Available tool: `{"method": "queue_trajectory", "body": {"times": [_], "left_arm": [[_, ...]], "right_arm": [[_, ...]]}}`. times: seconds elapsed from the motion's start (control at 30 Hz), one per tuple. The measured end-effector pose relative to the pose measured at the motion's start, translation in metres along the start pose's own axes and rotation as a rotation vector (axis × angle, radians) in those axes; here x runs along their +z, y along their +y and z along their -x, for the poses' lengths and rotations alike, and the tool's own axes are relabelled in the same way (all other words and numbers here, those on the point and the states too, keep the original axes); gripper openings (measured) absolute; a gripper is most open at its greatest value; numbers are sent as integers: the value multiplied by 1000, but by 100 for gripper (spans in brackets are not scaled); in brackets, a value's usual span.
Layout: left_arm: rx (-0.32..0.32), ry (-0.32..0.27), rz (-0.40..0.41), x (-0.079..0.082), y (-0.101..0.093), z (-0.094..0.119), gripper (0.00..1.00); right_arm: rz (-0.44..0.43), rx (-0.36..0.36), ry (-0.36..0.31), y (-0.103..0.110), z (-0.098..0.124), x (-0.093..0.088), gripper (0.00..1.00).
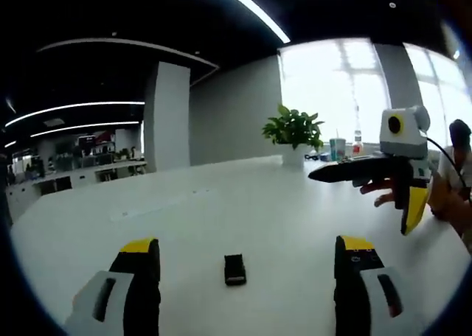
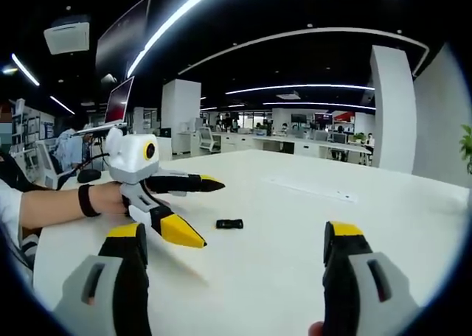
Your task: Snap the two parts of the plastic buckle together until the buckle closes and remains connected.
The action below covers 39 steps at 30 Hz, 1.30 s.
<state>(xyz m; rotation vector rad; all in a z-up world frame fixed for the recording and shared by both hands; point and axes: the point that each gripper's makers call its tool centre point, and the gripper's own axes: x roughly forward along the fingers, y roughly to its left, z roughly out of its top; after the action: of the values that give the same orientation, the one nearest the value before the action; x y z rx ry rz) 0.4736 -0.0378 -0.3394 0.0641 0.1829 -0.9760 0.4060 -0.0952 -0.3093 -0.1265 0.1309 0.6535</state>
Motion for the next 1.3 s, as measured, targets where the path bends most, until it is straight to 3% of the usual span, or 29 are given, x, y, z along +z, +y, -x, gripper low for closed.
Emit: {"method": "queue_trajectory", "body": {"times": [0.23,0.4,0.7,0.97,1.2,1.3], "left_arm": [[-5,-24,-24,11,-9,9,100],[10,-52,8,19,-5,19,100],[34,-81,-28,28,-11,55,100],[42,-80,-57,24,-16,80,99],[40,-114,-12,24,-21,101,99],[63,-86,-27,20,-23,108,99]], "right_arm": [[-4,-21,-2,-8,-1,0,100],[-8,-24,16,-10,-2,-4,100],[-10,-18,30,-10,-3,-7,100],[-9,-26,26,-15,-2,-4,100],[-3,-35,24,-10,3,-3,100],[10,-40,31,-13,3,0,100]]}}
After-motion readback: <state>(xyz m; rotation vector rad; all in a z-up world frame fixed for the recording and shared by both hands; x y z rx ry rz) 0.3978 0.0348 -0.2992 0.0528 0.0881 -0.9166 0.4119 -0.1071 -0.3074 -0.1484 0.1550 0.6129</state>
